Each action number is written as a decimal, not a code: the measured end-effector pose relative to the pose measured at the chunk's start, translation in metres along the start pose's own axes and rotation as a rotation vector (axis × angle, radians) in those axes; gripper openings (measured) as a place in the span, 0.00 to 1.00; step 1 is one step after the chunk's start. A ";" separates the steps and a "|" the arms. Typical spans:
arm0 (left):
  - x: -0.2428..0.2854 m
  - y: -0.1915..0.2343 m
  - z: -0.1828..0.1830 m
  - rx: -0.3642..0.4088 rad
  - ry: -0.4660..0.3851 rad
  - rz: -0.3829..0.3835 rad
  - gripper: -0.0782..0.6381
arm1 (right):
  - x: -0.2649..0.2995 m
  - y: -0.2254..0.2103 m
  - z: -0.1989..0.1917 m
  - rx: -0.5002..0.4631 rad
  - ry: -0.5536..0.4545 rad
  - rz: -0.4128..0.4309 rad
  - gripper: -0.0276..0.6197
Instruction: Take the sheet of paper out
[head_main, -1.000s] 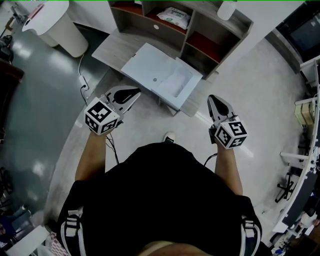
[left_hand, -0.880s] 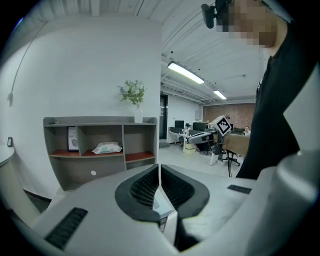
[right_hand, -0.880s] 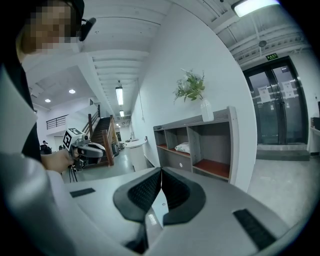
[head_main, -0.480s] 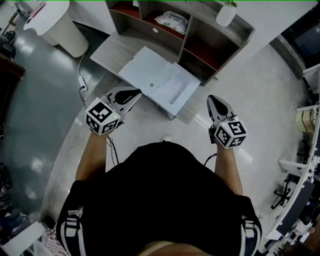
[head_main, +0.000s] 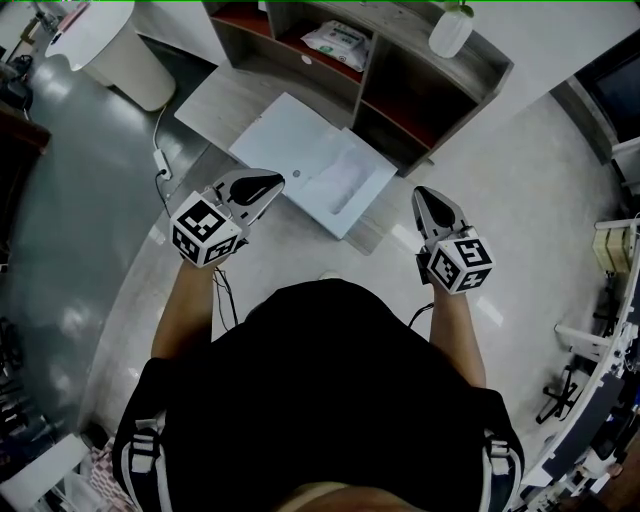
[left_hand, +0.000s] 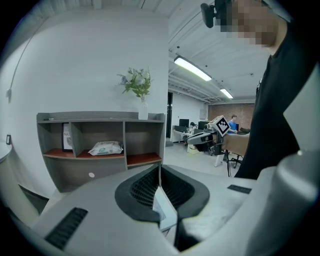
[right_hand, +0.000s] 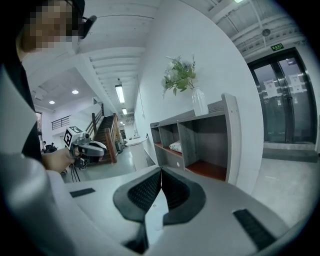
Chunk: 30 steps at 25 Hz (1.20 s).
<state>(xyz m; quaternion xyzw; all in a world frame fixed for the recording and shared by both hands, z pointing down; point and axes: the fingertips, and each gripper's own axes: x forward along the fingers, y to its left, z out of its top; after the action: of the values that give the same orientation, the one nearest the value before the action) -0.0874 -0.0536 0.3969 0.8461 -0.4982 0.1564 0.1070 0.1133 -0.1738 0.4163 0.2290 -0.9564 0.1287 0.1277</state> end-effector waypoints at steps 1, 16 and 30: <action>0.003 0.001 -0.001 0.000 0.003 0.001 0.15 | 0.002 -0.003 0.000 -0.001 0.000 0.003 0.06; 0.035 -0.002 0.020 0.021 0.004 0.019 0.15 | 0.003 -0.034 0.012 -0.033 -0.009 0.043 0.06; 0.028 -0.028 0.019 0.027 0.007 0.012 0.15 | -0.021 -0.028 0.005 -0.020 -0.017 0.031 0.06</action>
<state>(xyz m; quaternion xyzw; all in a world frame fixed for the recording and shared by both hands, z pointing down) -0.0471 -0.0691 0.3889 0.8438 -0.5010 0.1666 0.0963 0.1440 -0.1903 0.4107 0.2140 -0.9621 0.1192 0.1196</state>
